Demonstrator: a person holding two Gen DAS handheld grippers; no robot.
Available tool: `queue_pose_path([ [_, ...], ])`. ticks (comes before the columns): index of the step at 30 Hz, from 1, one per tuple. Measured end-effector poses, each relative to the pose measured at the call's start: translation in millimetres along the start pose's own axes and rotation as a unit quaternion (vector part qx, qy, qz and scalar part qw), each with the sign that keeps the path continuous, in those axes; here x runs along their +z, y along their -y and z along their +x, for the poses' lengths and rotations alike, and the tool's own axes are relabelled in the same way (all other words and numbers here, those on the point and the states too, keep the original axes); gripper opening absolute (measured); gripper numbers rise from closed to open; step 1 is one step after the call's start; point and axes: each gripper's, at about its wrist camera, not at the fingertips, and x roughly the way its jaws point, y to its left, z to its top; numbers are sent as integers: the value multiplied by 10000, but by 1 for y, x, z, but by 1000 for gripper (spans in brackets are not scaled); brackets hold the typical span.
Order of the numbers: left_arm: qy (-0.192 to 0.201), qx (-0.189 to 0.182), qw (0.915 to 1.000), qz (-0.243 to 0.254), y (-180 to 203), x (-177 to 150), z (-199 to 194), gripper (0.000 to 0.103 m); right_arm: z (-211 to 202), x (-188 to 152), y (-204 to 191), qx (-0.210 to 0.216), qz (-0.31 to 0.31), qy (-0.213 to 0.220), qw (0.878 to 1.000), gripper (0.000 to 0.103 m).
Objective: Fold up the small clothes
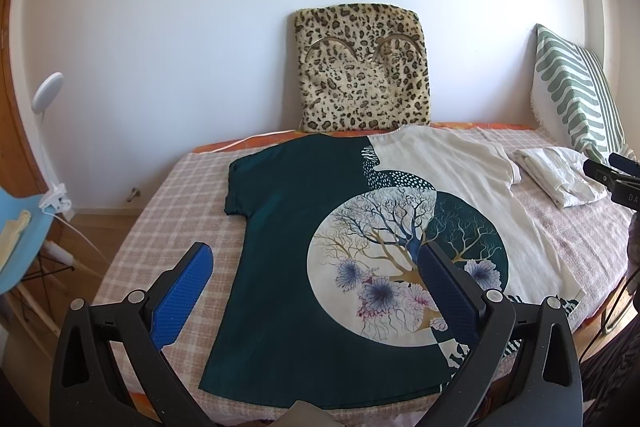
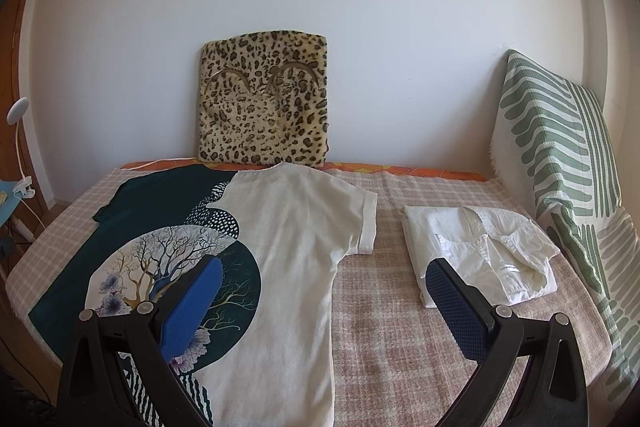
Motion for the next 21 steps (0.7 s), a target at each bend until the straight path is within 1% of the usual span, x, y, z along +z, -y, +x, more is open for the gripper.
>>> queue_pose_path([
  [11,-7,14,10000,5,-3,-1,1,102,0,0,0,10,11,6,10000,103],
  [14,-22,43,10000,-11,-8,-2,2,102,4,8,-10,34,23,10,10000,103],
  [18,-72,75,9999,-86,-16,-5,5,102,3,9,-16,78,6,15,10000,103],
  [21,-121,79,9998,-136,-21,-9,5,102,0,17,-31,189,6,-2,9998,103],
])
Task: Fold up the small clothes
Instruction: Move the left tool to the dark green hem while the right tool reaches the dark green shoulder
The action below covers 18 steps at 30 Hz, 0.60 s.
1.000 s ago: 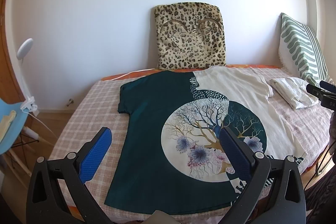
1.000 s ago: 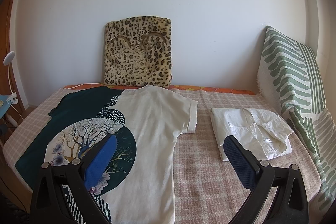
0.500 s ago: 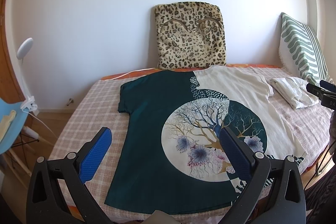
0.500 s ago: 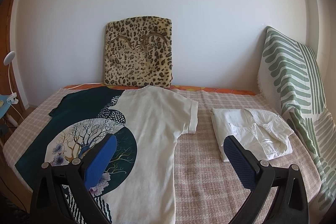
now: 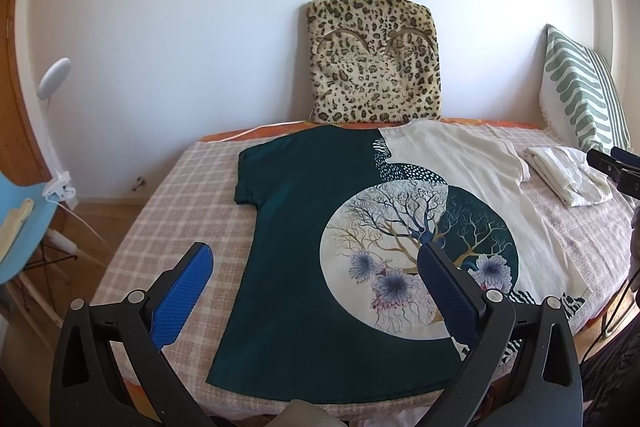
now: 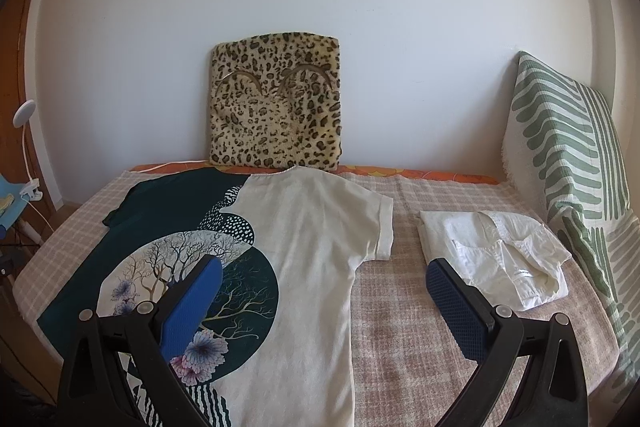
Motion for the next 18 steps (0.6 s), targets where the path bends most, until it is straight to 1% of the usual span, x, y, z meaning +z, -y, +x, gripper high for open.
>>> queue_pose_path([
  [4,-282,-218,9993,-129,-8,-6,9,102,6,8,-11,162,-75,47,9998,103],
  [7,-501,-352,9977,-302,-20,-15,17,100,11,15,-19,409,-21,17,9992,102],
  [8,-583,-377,9969,-359,-24,-17,19,97,13,17,-22,488,-7,0,9988,102],
  [13,-915,-543,9920,-676,-53,-32,30,87,26,30,-38,858,69,-135,9962,100],
  [15,-1109,-590,9890,-784,-64,-39,38,86,33,37,-45,1011,115,-192,9946,99],
  [17,-1315,-600,9851,-931,-75,-47,46,80,40,44,-56,1130,92,-229,9933,98],
  [18,-1412,-665,9824,-1030,-79,-51,50,78,45,48,-63,1179,48,-256,9927,97],
])
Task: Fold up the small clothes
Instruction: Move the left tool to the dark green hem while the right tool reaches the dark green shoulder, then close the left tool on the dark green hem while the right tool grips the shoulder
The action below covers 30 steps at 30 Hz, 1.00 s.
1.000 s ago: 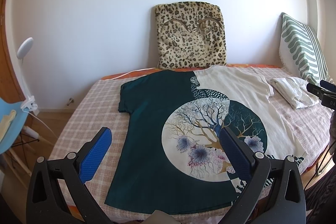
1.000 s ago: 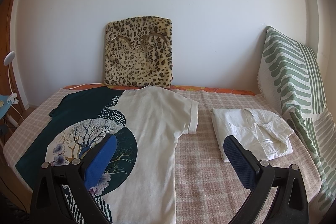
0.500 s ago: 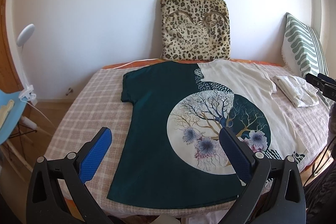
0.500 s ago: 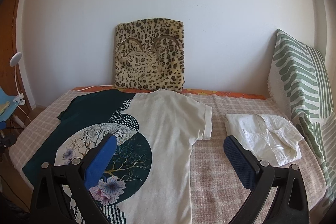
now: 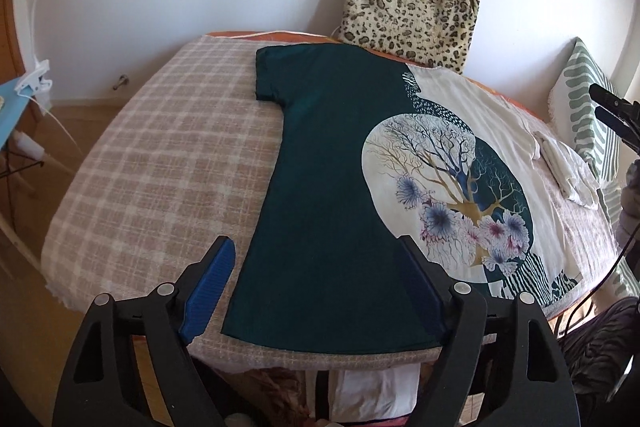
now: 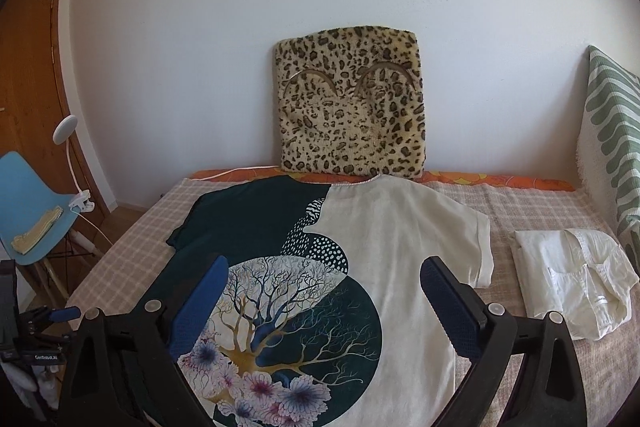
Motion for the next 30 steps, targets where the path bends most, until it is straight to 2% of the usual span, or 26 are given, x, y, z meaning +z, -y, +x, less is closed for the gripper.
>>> queue_pose_path([
  [3,-213,-143,9993,-278,-14,-4,9,69,19,12,-18,158,-137,-144,9997,95],
  [5,-270,-114,9991,-303,-18,-5,12,63,32,22,-30,272,-216,-227,9991,95],
  [11,-427,-79,9987,-248,-27,-11,23,58,74,50,-76,671,-424,-516,9955,95],
  [14,-592,-213,9972,-397,-33,-14,30,49,99,60,-100,887,-464,-683,9926,95],
  [25,-611,-84,9975,-352,-43,-12,42,42,195,73,-181,1350,-425,-1332,9809,91],
  [30,-733,-118,9959,-520,-52,-18,50,38,238,77,-221,1341,-609,-1601,9760,88],
])
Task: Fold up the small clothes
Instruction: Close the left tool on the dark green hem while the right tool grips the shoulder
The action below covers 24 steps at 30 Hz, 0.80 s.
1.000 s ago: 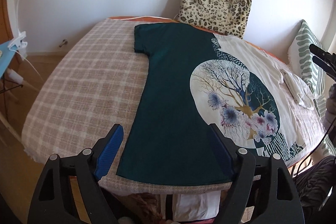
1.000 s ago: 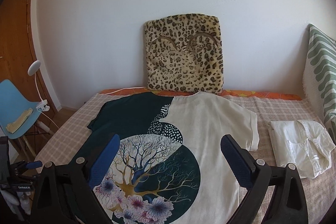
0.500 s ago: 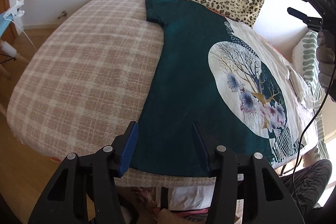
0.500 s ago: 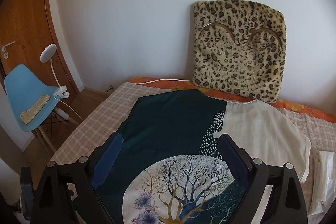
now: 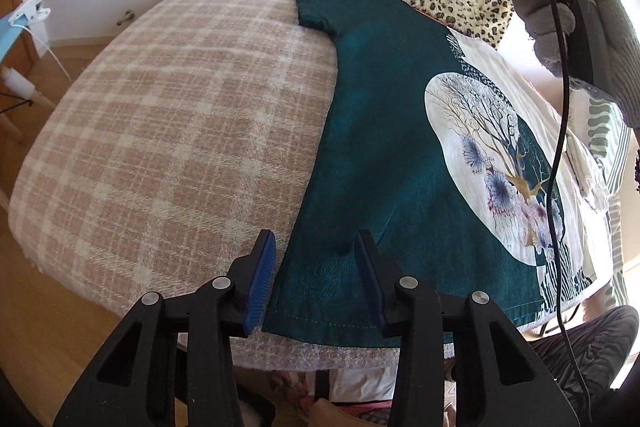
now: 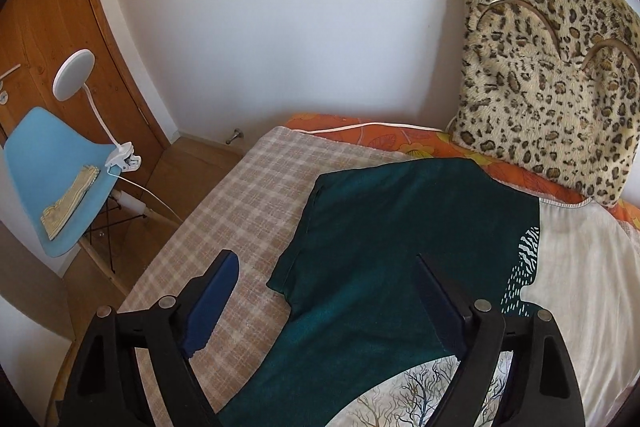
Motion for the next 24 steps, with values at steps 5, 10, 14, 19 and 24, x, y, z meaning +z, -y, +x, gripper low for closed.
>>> queue_pose_path([
  [5,3,-140,9999,-16,0,0,-1,35,53,20,-17,-13,-9,-315,9995,83],
  [10,10,-171,9998,109,4,-2,0,26,99,30,-33,-153,-102,-620,9979,80],
  [14,6,-197,9996,196,7,-1,2,17,134,36,-39,-191,-161,-800,9965,79],
  [19,-106,-515,9986,54,5,3,6,9,174,40,-41,-409,-200,-1012,9938,79],
  [24,-142,-749,9971,-51,4,3,5,5,207,40,-44,-835,-467,-1291,9870,75],
])
